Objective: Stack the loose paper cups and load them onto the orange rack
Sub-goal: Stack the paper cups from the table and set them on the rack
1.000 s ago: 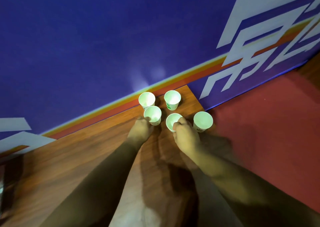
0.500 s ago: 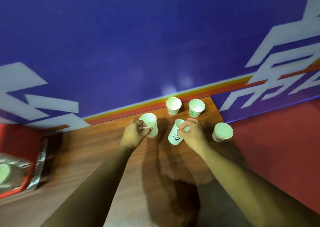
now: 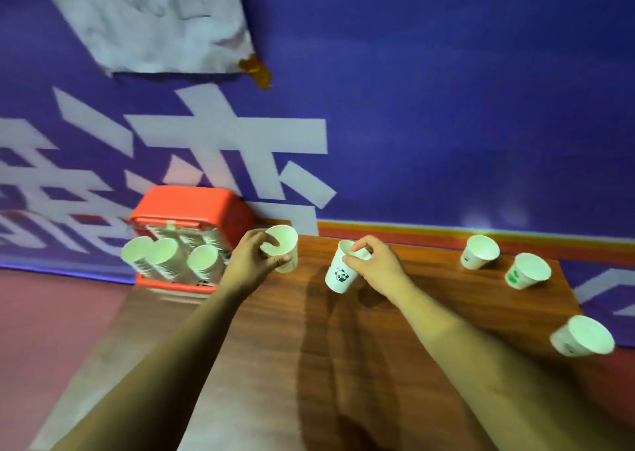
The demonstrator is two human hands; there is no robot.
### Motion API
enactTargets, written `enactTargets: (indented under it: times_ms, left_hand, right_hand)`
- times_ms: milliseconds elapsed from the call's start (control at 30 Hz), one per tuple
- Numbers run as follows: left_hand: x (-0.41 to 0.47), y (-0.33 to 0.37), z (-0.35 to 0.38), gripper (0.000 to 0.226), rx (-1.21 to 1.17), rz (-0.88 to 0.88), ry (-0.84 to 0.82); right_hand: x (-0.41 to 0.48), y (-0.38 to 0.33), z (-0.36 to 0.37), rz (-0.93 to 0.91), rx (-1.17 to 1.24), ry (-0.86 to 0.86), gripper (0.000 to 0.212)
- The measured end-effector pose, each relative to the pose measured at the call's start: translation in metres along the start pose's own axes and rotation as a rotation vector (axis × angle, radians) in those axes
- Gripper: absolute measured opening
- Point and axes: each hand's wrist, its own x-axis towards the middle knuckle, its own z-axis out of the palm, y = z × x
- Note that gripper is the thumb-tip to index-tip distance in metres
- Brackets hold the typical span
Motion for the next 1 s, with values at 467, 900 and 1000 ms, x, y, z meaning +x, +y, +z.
enactTargets:
  times_ms: [467, 900, 1000]
  left_hand:
    - [0.013, -0.133, -0.131, 0.08, 0.112, -0.123, 0.157]
    - [0.047, -0.184, -0.113, 0.08, 0.54, 0.04, 0.078]
    - [0.046, -0.191, -0.111, 0.08, 0.579, 0.031, 0.063]
  right_hand:
    - [0.001, -0.086, 0.16, -0.036, -0.117, 0.0, 0.023]
    - [0.021, -0.092, 0.207, -0.069, -0.101, 0.101, 0.029]
    - [0.025, -0.096, 0.219, -0.084, -0.084, 0.089, 0.031]
